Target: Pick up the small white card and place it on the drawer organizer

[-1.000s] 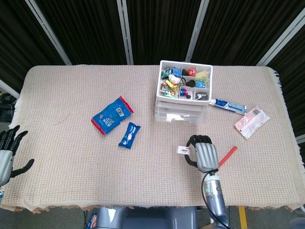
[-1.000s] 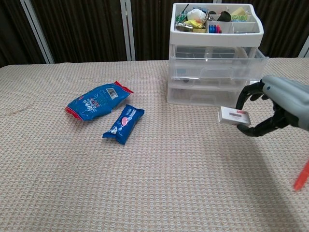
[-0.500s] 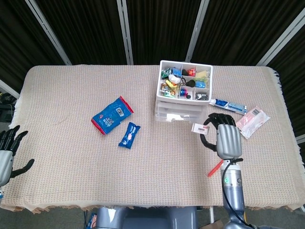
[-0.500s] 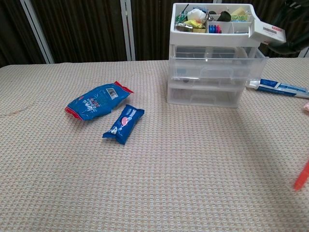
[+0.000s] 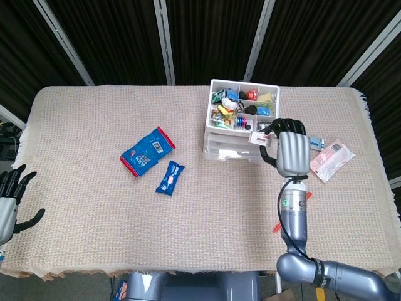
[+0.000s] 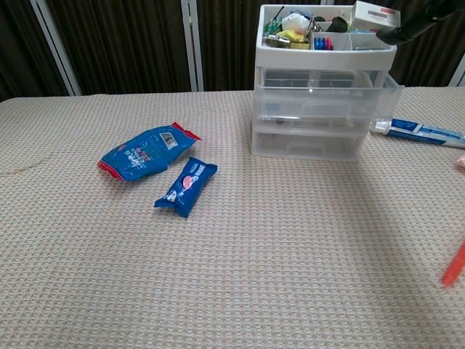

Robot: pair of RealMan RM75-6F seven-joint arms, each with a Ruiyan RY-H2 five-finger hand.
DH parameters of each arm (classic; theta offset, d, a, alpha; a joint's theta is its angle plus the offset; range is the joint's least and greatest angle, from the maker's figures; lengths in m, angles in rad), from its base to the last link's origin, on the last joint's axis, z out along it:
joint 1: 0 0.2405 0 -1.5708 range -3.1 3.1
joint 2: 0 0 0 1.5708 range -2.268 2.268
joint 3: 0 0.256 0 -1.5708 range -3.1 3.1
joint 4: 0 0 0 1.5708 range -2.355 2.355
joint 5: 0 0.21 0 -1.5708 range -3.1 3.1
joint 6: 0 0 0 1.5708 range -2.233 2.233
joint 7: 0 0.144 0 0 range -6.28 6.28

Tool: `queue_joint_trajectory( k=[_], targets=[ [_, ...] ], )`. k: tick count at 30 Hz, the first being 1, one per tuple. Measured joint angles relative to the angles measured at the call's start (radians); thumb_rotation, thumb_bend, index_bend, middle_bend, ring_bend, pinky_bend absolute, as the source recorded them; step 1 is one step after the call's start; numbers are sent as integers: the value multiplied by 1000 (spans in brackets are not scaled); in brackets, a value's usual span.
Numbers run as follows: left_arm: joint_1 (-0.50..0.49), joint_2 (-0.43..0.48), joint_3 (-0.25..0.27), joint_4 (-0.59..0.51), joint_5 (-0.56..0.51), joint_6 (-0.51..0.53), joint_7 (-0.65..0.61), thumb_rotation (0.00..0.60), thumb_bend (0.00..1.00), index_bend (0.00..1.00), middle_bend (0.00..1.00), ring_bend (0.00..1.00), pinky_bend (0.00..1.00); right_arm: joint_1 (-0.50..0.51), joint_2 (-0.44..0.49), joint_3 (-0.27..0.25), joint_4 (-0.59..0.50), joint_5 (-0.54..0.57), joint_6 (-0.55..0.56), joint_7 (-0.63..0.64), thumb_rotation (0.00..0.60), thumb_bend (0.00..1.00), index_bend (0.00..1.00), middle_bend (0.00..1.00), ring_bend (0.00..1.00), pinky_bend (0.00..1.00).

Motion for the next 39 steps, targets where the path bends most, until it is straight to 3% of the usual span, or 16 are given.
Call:
queue_joint_trajectory(
  k=[5,13,26,32,35,39],
  targets=[
    [0,1,0,-1,-2,-1,0,600,286,124,0,0,0,33,-22,7,52,43,-2,-17,600,247,518,288,189,171],
    [1,0,-1,-2,-3,0,2,600,286,124,0,0,0,39,-26,-26,68,50,4,-7,600,186,368,280,183,169],
    [1,0,-2,-3,-6,1,4,600,287,124,0,0,0,14,0,-86,58,-7,25,41,600,167,327,276,178,169],
    [0,-1,-5,-2,-10,-1,7,600,287,124,0,0,0,-24,22,-176,65,-192,62,123,600,167,323,272,153,160],
    [1,-2,-4,-1,-8,3,9,600,286,125,0,0,0,-48,35,-251,99,-335,93,160,600,167,267,195,30,49],
    [2,-5,-5,0,-6,7,10,600,285,125,0,0,0,-84,53,-378,222,-555,138,184,600,167,156,65,0,0]
  ],
)
